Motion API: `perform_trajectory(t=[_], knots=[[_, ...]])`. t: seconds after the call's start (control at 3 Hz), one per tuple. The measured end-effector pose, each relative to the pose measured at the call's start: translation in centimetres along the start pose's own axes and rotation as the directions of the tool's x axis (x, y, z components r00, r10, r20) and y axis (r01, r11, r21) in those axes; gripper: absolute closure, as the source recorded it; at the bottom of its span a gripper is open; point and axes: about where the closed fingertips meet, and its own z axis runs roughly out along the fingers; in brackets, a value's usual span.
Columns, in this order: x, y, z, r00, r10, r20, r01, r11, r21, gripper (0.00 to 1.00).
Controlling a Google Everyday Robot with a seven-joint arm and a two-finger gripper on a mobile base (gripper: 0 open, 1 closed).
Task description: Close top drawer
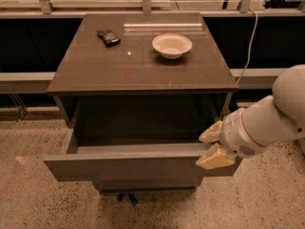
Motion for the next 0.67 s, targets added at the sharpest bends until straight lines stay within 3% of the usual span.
perform_trajectory(t=[0.33, 0.67], knots=[[0.4, 0.2, 4.1, 0.989, 0.023, 0.149, -0.024, 0.9997, 0.008, 0.72], [0.8, 1.5, 8.1, 0.965, 0.031, 0.261, -0.028, 0.9995, -0.016, 0.95]])
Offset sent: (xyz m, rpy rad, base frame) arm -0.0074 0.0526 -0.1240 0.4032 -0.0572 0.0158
